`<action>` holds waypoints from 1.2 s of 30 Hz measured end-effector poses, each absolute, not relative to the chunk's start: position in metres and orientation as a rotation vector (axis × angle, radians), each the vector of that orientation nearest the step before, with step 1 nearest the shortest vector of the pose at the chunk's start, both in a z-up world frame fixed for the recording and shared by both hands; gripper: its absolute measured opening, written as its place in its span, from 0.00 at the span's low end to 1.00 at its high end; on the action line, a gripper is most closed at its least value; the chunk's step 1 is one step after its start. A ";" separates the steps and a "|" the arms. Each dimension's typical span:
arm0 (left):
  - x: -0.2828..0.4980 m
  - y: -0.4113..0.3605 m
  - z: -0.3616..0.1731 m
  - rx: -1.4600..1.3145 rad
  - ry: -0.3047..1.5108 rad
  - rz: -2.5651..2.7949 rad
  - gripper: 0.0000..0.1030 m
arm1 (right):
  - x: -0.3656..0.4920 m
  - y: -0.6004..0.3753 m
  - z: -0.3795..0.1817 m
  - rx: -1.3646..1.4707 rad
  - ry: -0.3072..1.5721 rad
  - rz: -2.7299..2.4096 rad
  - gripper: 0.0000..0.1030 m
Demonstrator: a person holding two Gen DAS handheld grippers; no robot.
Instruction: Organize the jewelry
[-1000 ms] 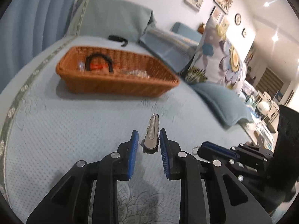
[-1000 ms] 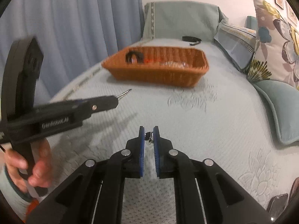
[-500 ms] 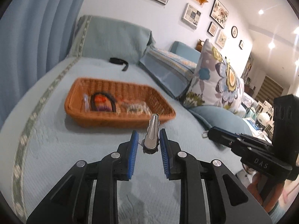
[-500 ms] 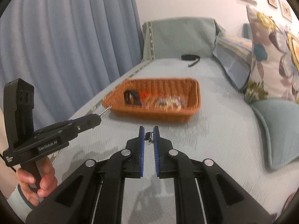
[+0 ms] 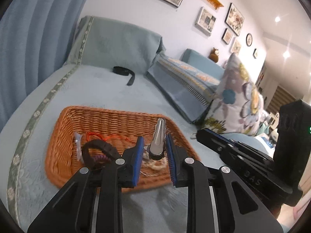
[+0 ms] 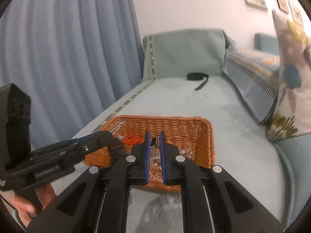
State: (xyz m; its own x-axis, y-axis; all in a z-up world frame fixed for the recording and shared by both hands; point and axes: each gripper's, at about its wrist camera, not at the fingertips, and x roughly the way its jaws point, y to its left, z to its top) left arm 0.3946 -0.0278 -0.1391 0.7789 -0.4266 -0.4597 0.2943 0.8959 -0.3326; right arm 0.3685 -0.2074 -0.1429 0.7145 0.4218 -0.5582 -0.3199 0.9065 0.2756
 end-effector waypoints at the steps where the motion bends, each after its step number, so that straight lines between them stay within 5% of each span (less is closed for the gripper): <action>1: 0.401 -0.030 -0.143 -0.242 0.561 -0.387 0.21 | 0.378 -0.208 -0.151 0.184 0.675 0.416 0.07; 10: 0.432 -0.037 -0.185 -0.252 0.621 -0.373 0.22 | 0.415 -0.219 -0.207 0.279 0.798 0.419 0.08; 12: 0.432 -0.033 -0.189 -0.271 0.623 -0.378 0.39 | 0.417 -0.221 -0.208 0.279 0.801 0.418 0.08; 16: 0.420 -0.031 -0.179 -0.253 0.588 -0.364 0.47 | 0.410 -0.225 -0.202 0.299 0.778 0.421 0.30; 18: 0.412 -0.027 -0.172 -0.256 0.565 -0.359 0.56 | 0.405 -0.227 -0.197 0.304 0.760 0.425 0.30; 23: 0.383 -0.008 -0.152 -0.264 0.520 -0.319 0.59 | 0.387 -0.230 -0.176 0.316 0.721 0.434 0.30; 27: 0.345 0.013 -0.132 -0.294 0.452 -0.241 0.72 | 0.352 -0.224 -0.156 0.272 0.679 0.437 0.32; 29: 0.332 0.017 -0.119 -0.265 0.448 -0.228 0.72 | 0.334 -0.222 -0.147 0.254 0.666 0.437 0.46; 36: 0.258 0.017 -0.083 -0.173 0.338 -0.130 0.83 | 0.277 -0.220 -0.112 0.200 0.598 0.431 0.56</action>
